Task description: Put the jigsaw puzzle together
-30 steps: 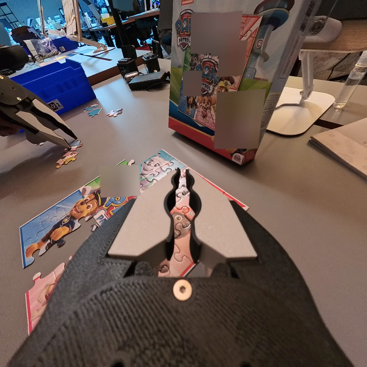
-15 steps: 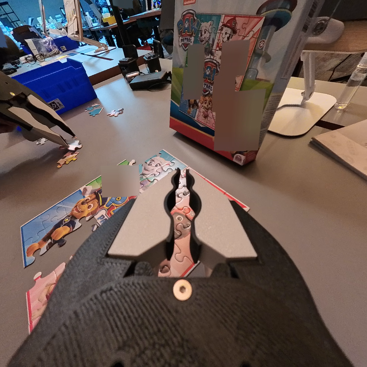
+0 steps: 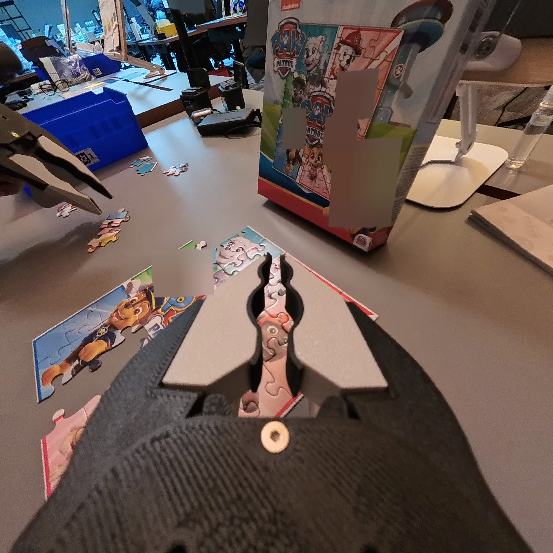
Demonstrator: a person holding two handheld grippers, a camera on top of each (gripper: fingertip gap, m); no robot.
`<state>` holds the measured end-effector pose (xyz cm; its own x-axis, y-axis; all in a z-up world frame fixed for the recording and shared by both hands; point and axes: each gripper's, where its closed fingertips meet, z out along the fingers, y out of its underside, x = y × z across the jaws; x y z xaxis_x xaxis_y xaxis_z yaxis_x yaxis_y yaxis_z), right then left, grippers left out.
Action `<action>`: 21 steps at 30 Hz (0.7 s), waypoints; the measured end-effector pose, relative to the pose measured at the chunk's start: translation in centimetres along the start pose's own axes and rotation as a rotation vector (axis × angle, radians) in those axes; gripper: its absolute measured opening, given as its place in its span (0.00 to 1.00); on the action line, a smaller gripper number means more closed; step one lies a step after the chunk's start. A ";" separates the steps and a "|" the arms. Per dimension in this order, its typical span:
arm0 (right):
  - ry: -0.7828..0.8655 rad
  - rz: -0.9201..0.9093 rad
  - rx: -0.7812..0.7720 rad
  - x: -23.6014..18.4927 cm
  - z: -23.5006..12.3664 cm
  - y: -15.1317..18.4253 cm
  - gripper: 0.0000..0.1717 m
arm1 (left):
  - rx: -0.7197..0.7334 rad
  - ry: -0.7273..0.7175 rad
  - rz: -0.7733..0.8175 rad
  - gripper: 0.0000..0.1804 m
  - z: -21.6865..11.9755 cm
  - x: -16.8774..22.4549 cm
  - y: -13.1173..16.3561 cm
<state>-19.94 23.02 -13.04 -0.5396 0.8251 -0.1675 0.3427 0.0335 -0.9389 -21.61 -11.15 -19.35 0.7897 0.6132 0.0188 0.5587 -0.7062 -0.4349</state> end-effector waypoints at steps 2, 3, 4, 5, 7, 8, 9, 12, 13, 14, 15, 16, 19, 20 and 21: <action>0.001 -0.001 -0.002 0.0 0.0 0.1 0.03 | -0.004 -0.015 -0.019 0.24 0.0 -0.4 0.1; 0.001 -0.001 -0.002 0.0 0.0 0.1 0.03 | -0.005 -0.016 -0.028 0.25 0.0 -0.5 0.1; 0.001 -0.001 -0.002 0.0 0.0 0.1 0.03 | -0.007 -0.016 -0.037 0.26 0.0 -0.6 0.2; 0.002 -0.001 -0.001 0.0 0.0 0.0 0.03 | -0.009 -0.014 -0.044 0.27 0.0 -0.6 0.2; 0.002 0.001 -0.001 0.1 0.0 0.0 0.03 | -0.018 -0.013 -0.053 0.29 0.1 -0.7 0.4; 0.002 0.002 -0.001 0.1 0.0 0.0 0.03 | -0.026 -0.014 -0.056 0.30 0.2 -0.7 0.5; 0.001 0.002 -0.001 0.1 0.0 0.1 0.03 | -0.037 -0.017 -0.057 0.30 0.4 -0.7 0.6; 0.002 0.001 -0.004 0.1 0.1 0.1 0.03 | -0.071 -0.026 -0.046 0.31 0.9 -0.5 0.8; 0.002 0.001 -0.004 0.1 0.1 0.1 0.03 | -0.079 -0.028 -0.040 0.31 1.1 -0.4 0.8; 0.003 0.000 -0.004 0.1 0.0 0.1 0.03 | -0.087 -0.033 -0.035 0.31 1.2 -0.4 0.8; 0.003 -0.001 -0.003 0.1 0.0 0.1 0.03 | -0.096 -0.041 -0.031 0.31 1.3 -0.4 0.9; 0.003 -0.001 -0.002 0.1 0.0 0.1 0.03 | -0.103 -0.043 -0.029 0.31 1.4 -0.4 0.9; 0.002 -0.001 0.001 0.0 0.0 0.0 0.03 | -0.116 -0.040 -0.025 0.26 1.5 -0.1 1.1; 0.001 -0.002 0.001 0.0 0.0 0.0 0.03 | -0.115 -0.031 -0.026 0.24 1.5 0.0 1.0; 0.001 -0.003 0.001 0.0 0.0 0.0 0.03 | -0.117 -0.026 -0.022 0.23 1.5 0.1 1.0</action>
<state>-19.93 23.03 -12.99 -0.5395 0.8258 -0.1645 0.3404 0.0352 -0.9396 -21.32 -11.23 -21.17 0.7706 0.6373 0.0030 0.6030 -0.7276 -0.3270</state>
